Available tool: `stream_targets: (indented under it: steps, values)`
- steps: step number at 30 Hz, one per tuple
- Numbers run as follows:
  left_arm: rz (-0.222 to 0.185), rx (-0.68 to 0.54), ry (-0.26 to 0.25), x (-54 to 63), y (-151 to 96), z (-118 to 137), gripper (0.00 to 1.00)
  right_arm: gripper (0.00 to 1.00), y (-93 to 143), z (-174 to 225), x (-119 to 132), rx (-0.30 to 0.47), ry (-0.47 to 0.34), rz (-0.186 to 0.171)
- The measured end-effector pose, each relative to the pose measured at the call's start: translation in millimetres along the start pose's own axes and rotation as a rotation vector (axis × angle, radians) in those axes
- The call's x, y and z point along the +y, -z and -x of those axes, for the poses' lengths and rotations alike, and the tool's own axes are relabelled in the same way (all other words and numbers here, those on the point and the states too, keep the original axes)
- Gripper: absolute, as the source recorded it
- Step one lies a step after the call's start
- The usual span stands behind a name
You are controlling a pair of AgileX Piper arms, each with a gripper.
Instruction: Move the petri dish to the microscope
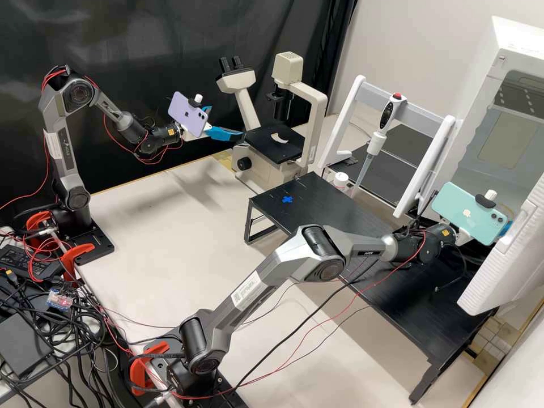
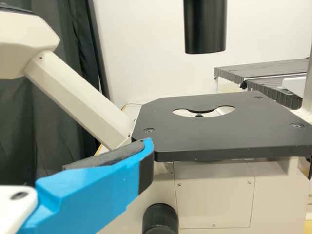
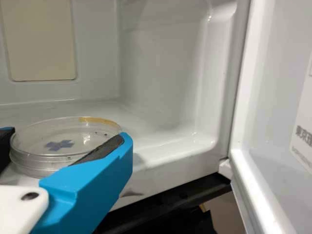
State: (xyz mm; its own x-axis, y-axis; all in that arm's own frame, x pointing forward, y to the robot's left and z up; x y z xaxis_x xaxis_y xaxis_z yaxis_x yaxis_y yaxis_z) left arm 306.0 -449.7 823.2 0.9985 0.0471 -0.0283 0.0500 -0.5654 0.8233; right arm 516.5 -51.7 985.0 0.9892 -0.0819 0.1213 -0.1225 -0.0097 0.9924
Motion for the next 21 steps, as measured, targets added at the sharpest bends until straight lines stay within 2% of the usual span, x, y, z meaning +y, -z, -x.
stream_targets:
  steps: [11, 21]
  values:
    - [0.000, 0.000, 0.000, 0.0, 0, 0, 1.00, 0.00, -11, 39, 16, 0.017, -0.009, -0.023]
    - [0.000, 0.000, 0.000, 0.0, 0, 0, 1.00, 0.00, -11, 91, 28, 0.093, -0.036, -0.052]
